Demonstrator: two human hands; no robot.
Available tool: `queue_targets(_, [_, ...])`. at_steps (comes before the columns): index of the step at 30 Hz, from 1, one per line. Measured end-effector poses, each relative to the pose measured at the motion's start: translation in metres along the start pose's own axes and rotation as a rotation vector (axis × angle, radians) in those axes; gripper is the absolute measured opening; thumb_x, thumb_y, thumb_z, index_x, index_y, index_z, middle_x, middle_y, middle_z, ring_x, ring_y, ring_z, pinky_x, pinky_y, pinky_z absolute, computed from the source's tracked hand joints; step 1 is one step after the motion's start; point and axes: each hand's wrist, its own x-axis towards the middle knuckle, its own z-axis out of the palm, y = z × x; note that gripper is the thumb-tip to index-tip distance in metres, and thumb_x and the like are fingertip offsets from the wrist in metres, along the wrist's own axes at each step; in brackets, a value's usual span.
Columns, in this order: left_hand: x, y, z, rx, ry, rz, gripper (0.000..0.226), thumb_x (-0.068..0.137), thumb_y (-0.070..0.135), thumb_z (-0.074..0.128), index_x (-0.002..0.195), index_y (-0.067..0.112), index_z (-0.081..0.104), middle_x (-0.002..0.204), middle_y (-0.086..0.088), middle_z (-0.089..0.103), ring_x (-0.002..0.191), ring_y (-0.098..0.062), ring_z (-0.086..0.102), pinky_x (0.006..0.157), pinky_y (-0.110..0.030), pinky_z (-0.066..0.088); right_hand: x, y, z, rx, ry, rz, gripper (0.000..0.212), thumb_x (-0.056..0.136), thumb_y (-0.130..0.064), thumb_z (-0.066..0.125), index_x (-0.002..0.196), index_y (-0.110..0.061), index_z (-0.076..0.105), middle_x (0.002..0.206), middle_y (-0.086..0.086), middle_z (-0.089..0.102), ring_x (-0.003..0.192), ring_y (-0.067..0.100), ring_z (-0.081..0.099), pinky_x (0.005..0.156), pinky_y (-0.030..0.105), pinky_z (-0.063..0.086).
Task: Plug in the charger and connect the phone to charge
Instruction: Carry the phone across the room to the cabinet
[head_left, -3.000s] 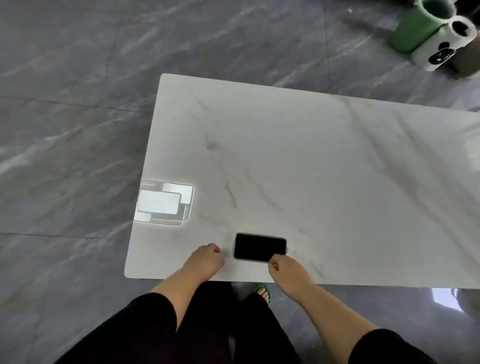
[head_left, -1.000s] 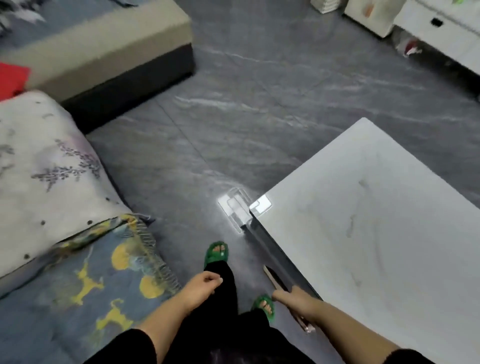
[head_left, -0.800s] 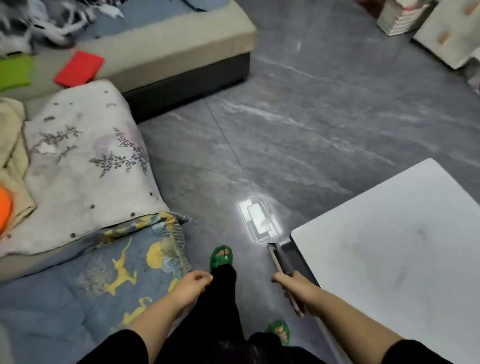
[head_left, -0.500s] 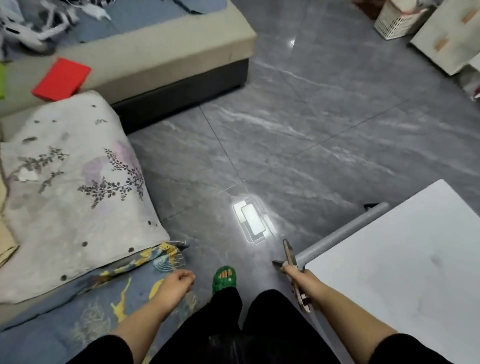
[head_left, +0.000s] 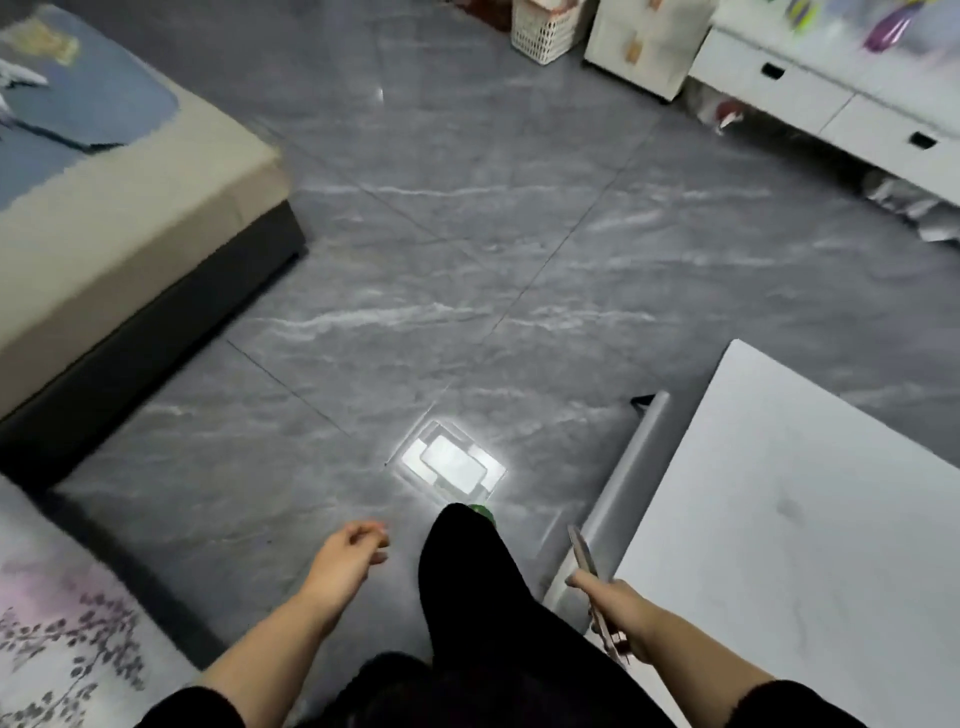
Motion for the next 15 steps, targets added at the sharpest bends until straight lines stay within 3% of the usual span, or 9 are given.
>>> queue_targets(5, [0.052,0.081,0.014,0.121,-0.053,-0.024,0.021,0.094,0.008,0.048,0.109,0.001,0.061,0.101,-0.015,0.064,0.08,-0.021,0.058,0.065,-0.025,0.042,0.017,-0.103,-0.036,0.147,0.033,-0.046,0.038,0.071,-0.05,0.064,0.072,-0.014,0.053,0.053,0.003,0.047,0.046,0.018,0.045,0.049,0.025,0.03])
queue_targets(9, [0.093,0.156,0.018,0.209,-0.072,0.004,0.013,0.094,0.008,0.047,0.094,0.005,0.06,0.093,-0.013,0.061,0.074,-0.018,0.055,0.06,-0.022,0.04,0.032,-0.184,-0.07,0.276,0.047,-0.071,0.042,0.069,-0.051,0.067,0.074,-0.012,0.052,0.063,0.007,0.049,0.05,0.02,0.046,0.047,0.025,0.034])
queue_targets(13, [0.142,0.241,0.026,0.263,-0.158,-0.019,0.017,0.096,0.005,0.043,0.106,0.0,0.055,0.094,-0.011,0.057,0.083,-0.022,0.053,0.062,-0.024,0.041,0.054,-0.247,-0.106,0.402,0.068,-0.074,0.048,0.067,-0.051,0.068,0.079,-0.008,0.049,0.059,0.007,0.04,0.037,0.016,0.035,0.044,0.025,0.028])
queue_targets(15, [0.169,0.284,0.038,0.338,-0.19,-0.004,0.018,0.096,0.006,0.043,0.108,-0.002,0.055,0.099,-0.013,0.056,0.087,-0.024,0.053,0.072,-0.028,0.041,0.063,-0.27,-0.126,0.436,0.066,-0.049,0.049,0.065,-0.054,0.067,0.078,-0.01,0.051,0.062,0.008,0.043,0.039,0.016,0.037,0.046,0.025,0.032])
